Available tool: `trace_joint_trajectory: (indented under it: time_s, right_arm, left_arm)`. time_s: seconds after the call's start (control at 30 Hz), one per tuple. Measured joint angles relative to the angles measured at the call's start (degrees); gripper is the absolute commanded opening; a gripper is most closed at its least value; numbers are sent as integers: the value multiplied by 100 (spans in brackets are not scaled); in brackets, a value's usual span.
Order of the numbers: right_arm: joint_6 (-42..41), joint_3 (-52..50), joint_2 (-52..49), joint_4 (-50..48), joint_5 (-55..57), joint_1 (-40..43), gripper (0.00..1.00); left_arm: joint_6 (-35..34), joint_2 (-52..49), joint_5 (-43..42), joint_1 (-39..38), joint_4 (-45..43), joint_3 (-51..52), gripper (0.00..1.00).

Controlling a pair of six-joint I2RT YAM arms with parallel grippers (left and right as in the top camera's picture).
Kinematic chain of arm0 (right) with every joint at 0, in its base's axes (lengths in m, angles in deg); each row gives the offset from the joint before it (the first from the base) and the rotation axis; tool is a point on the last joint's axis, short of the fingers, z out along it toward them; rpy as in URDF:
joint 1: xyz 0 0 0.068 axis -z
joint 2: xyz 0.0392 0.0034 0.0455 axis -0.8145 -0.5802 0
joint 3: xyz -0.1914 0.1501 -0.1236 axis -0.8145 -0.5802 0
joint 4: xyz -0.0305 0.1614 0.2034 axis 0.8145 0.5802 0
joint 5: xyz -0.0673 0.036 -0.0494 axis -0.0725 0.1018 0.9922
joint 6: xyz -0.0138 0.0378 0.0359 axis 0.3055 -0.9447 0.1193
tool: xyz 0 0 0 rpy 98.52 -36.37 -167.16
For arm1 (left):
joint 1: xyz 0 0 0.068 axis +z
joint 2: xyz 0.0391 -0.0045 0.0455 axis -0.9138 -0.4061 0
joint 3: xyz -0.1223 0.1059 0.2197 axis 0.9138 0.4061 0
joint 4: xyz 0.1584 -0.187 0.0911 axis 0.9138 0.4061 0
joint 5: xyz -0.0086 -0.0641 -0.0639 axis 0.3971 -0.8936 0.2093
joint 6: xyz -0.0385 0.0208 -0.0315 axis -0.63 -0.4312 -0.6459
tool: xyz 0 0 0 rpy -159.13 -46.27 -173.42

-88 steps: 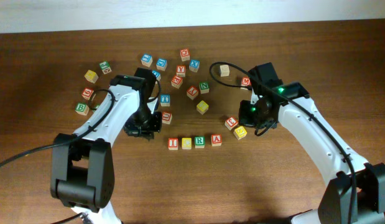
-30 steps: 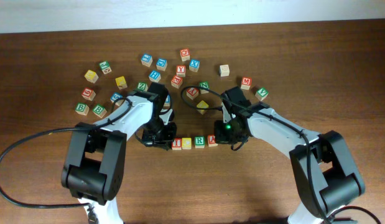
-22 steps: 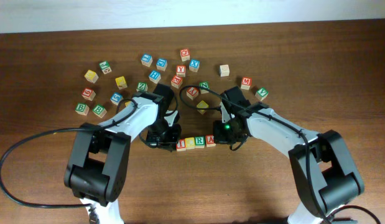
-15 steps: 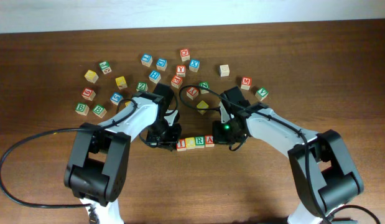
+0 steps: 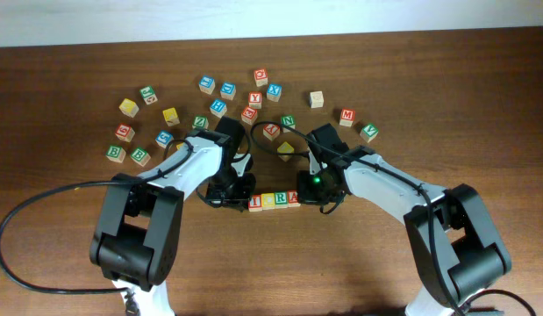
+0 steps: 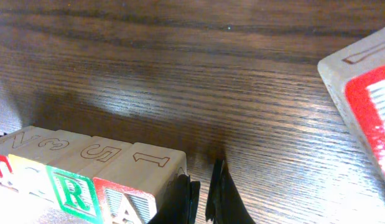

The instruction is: Spell out ICRA

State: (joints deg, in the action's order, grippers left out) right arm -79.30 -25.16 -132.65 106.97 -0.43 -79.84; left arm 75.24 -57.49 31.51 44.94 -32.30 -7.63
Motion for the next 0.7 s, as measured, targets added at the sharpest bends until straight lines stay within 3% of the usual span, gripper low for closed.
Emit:
trace_joint_trajectory:
  time_s: [0.43, 0.7]
  right_arm:
    - [-125, 13, 0, 87, 20, -28, 4]
    - [-142, 46, 0, 302, 107, -68, 4]
  left_arm:
    - [-2, 0, 131, 0, 63, -57, 0]
    - [24, 79, 306, 280, 1226, -398, 0]
